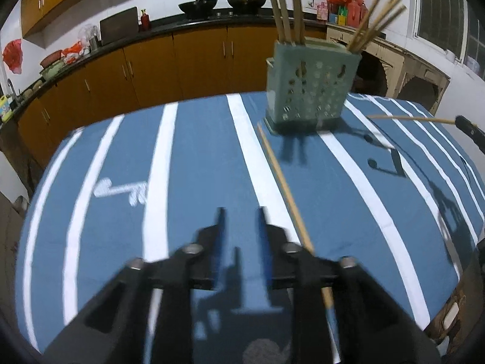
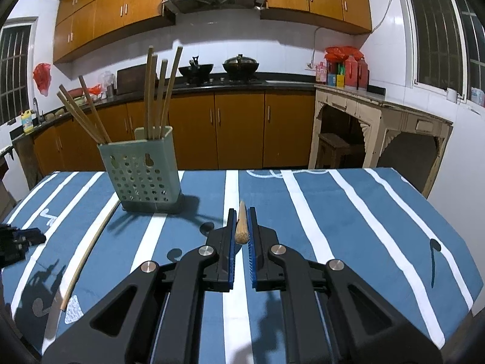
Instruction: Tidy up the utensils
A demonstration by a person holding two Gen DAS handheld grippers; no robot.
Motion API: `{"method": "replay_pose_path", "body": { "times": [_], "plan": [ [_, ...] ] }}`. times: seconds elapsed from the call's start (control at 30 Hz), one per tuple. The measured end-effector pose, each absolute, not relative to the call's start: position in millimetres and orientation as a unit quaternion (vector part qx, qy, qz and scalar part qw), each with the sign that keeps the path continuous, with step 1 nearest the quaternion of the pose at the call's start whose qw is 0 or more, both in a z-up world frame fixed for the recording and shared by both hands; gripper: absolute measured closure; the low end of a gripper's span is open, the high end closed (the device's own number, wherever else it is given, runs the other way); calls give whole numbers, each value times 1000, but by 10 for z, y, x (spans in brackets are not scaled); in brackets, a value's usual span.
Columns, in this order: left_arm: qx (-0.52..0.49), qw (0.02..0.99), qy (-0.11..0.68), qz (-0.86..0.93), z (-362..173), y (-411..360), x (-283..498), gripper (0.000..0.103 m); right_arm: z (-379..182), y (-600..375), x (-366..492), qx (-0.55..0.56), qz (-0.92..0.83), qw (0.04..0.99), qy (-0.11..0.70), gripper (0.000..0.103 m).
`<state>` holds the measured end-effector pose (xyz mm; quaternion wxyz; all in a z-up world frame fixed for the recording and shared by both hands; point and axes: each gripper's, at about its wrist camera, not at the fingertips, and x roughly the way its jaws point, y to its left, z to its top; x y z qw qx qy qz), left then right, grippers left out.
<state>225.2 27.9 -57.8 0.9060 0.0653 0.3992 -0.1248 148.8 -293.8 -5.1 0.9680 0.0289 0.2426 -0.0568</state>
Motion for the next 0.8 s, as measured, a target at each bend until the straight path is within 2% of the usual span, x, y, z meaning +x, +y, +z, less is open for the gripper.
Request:
{"method": "replay_pose_path", "body": {
  "times": [0.03, 0.27, 0.43, 0.47, 0.5, 0.6, 0.8],
  "plan": [
    [59, 904, 402, -133, -646, 261, 2188, 64, -72, -2941, 1490, 30, -56, 967, 246, 95],
    [23, 892, 417, -174, -874, -25, 1979, 57, -114, -2934, 1488, 35, -55, 966, 252, 95],
    [65, 883, 434, -170, -1000, -321, 1946, 55, -114, -2945, 1490, 35, -55, 965, 254, 95],
    [73, 878, 443, -166, -1048, -354, 1964, 57, -115, -2951, 1491, 36, -56, 965, 254, 95],
    [78, 879, 443, -161, -1071, -358, 1959, 63, -121, -2953, 1494, 37, -56, 965, 255, 95],
    [76, 879, 447, -146, -1070, -329, 2090, 93, -131, -2956, 1502, 41, -56, 964, 257, 95],
    [30, 885, 453, -103, -1069, 49, 2579, 95, -158, -2944, 1530, 42, -54, 964, 257, 95]
  ]
}}
